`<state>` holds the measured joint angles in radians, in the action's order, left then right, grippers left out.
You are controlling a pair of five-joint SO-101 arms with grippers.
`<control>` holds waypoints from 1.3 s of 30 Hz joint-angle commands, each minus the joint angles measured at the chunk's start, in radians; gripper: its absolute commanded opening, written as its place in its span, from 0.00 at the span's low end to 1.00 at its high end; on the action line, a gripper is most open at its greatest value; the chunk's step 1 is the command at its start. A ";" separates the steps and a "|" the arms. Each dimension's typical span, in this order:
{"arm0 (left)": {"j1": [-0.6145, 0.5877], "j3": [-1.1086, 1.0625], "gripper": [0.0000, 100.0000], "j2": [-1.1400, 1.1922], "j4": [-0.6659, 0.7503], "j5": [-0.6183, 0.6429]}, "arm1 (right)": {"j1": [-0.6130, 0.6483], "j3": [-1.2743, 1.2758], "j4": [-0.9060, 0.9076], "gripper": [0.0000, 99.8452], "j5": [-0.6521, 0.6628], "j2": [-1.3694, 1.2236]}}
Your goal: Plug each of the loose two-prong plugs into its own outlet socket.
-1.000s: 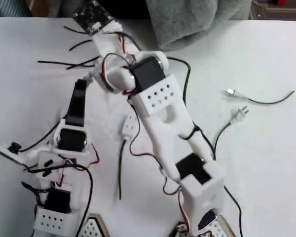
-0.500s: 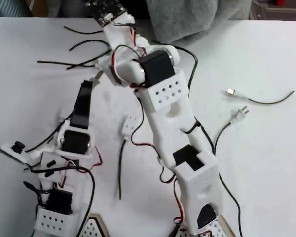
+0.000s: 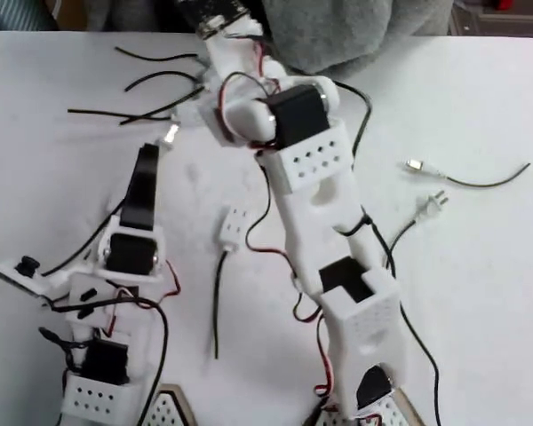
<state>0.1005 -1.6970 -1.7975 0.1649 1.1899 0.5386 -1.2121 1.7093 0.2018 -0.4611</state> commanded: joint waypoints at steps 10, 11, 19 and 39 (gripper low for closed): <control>-0.016 0.006 0.03 -0.013 0.002 0.005 | 0.131 0.276 0.010 0.02 0.255 0.189; -0.015 0.006 0.03 -0.013 0.002 0.005 | 0.150 0.287 0.010 0.02 0.255 0.200; -0.005 0.005 0.03 -0.013 -0.002 0.006 | 0.222 0.293 -0.038 0.02 0.255 0.206; 0.030 0.005 0.03 -0.013 -0.026 0.002 | 0.208 0.288 -0.223 0.02 0.298 0.173</control>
<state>0.0990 -1.6939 -1.8128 0.1481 1.1930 0.7564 -0.9037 1.5620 0.4841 -0.3107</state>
